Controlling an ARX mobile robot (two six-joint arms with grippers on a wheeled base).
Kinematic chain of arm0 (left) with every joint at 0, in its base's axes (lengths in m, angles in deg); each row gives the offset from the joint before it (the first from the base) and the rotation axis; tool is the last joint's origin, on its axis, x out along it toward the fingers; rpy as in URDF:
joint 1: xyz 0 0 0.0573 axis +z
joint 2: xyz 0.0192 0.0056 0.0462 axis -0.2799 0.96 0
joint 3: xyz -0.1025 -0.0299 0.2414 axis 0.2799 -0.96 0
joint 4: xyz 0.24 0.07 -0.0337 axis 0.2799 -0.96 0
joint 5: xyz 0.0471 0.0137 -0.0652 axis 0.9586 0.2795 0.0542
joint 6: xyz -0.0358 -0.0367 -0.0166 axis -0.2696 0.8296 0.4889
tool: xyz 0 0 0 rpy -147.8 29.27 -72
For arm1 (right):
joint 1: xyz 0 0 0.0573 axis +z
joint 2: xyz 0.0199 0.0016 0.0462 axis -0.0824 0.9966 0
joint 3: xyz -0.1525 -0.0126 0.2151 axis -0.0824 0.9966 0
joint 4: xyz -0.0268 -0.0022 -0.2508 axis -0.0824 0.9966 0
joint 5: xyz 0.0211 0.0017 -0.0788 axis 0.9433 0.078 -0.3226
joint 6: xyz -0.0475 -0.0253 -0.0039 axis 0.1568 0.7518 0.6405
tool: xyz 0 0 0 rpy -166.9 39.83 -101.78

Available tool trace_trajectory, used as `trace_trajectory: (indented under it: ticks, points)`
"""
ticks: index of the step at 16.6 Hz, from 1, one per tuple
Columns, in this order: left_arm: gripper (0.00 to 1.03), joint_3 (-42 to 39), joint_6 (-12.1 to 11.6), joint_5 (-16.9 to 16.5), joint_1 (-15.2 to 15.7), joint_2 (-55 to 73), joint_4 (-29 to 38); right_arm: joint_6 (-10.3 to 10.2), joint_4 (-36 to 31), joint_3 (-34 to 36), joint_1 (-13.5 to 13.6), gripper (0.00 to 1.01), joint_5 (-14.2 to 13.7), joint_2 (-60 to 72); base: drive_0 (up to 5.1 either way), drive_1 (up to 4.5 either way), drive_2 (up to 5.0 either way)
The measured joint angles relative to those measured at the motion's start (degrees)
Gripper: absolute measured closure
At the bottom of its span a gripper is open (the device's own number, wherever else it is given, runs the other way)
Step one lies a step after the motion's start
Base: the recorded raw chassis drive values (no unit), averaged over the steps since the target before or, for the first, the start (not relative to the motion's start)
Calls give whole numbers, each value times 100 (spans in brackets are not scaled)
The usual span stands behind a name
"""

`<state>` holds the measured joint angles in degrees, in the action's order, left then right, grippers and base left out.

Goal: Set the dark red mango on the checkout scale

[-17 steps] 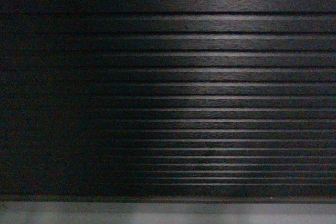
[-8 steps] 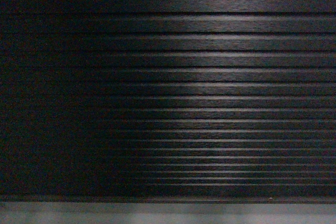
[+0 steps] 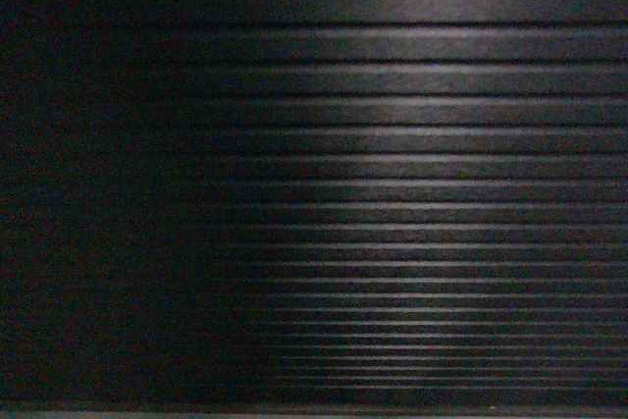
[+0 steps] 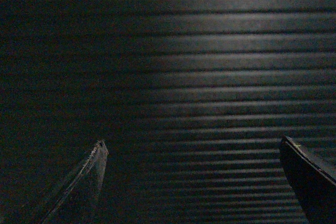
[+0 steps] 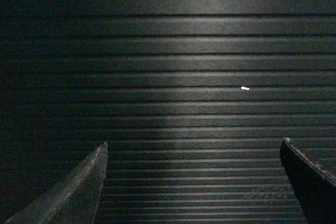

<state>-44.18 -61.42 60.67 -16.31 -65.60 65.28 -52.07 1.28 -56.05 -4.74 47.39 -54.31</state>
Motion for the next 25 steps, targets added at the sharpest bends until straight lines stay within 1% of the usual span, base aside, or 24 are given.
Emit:
trace_trajectory:
  ticks: [25]
  points:
    - [5, 2, 2, 2, 0, 0, 0, 4, -2, 0, 0, 3, 2, 0, 0, 0, 0]
